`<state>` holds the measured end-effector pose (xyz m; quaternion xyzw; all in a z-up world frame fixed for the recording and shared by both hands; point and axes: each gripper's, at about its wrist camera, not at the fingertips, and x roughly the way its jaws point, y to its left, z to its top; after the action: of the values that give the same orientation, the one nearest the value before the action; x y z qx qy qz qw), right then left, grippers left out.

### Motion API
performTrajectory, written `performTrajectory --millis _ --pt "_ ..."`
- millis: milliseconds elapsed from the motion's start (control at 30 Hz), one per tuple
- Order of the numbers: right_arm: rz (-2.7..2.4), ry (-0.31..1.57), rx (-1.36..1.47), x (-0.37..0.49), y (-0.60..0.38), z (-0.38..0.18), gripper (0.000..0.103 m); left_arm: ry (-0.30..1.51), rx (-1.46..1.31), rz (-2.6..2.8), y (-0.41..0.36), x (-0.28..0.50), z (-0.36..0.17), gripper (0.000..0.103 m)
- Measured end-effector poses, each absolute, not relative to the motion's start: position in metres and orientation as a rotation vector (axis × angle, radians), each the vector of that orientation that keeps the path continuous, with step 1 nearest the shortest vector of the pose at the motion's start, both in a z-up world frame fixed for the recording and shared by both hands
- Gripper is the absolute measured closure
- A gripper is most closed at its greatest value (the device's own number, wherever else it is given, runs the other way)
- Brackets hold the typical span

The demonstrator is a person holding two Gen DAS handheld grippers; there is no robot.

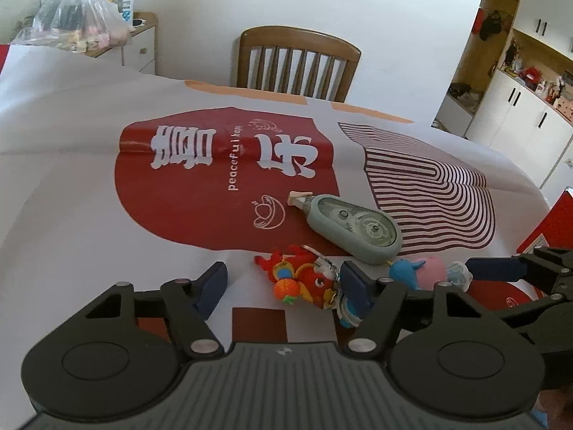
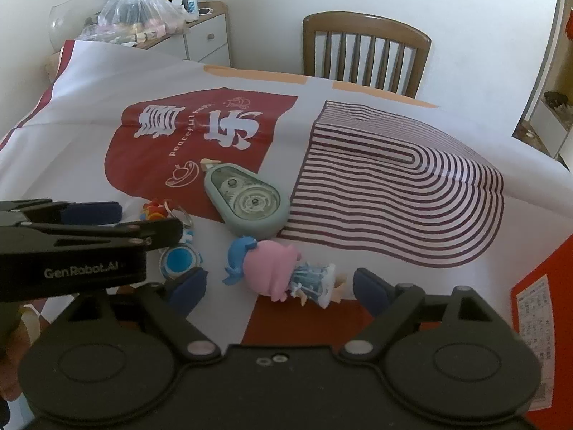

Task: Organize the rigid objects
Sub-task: 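Grasp the pink-haired doll with the right gripper while the left gripper grasps the red dragon toy, then carry the pink-haired doll and red dragon toy into the shoebox with both grippers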

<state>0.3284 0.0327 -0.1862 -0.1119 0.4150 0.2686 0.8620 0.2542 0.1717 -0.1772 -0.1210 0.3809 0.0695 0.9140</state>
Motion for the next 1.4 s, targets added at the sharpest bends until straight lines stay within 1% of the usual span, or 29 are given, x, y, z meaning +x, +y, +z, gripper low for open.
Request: performTrajectory --millis 33,100,133,167,200,233,267,667,800,1100,1400 --pt "0.564 0.871 -0.235 0.328 0.034 -0.186 0.018 0.784 -0.249 0.139 0.172 0.255 -0.177 0.036" --pt "0.559 0.871 -0.239 0.329 0.035 -0.187 0.018 0.784 -0.252 0.133 0.172 0.256 -0.177 0.038" --pt "0.558 0.871 -0.238 0.328 0.034 -0.187 0.020 0.784 -0.254 0.130 0.173 0.256 -0.177 0.041" --pt "0.553 0.871 -0.239 0.328 0.035 -0.187 0.021 0.785 -0.257 0.126 0.172 0.257 -0.177 0.045" --pt "0.547 0.869 -0.239 0.329 0.034 -0.187 0.025 0.785 -0.259 0.118 0.172 0.257 -0.176 0.048" --pt "0.543 0.869 -0.240 0.329 0.034 -0.187 0.029 0.783 -0.262 0.107 0.171 0.257 -0.176 0.059" --pt "0.539 0.870 -0.242 0.330 0.034 -0.187 0.029 0.783 -0.273 0.088 0.171 0.257 -0.175 0.064" --pt "0.544 0.876 -0.222 0.324 0.026 -0.179 0.030 0.788 -0.337 0.091 0.177 0.247 -0.168 0.064" --pt "0.553 0.868 -0.212 0.317 0.020 -0.171 0.032 0.769 -0.353 0.082 0.181 0.237 -0.158 0.064" --pt "0.572 0.847 -0.190 0.299 0.005 -0.153 0.033 0.752 -0.405 0.080 0.184 0.213 -0.139 0.064" --pt "0.588 0.820 -0.145 0.278 -0.021 -0.119 0.033 0.756 -0.385 0.050 0.162 0.197 -0.107 0.064"
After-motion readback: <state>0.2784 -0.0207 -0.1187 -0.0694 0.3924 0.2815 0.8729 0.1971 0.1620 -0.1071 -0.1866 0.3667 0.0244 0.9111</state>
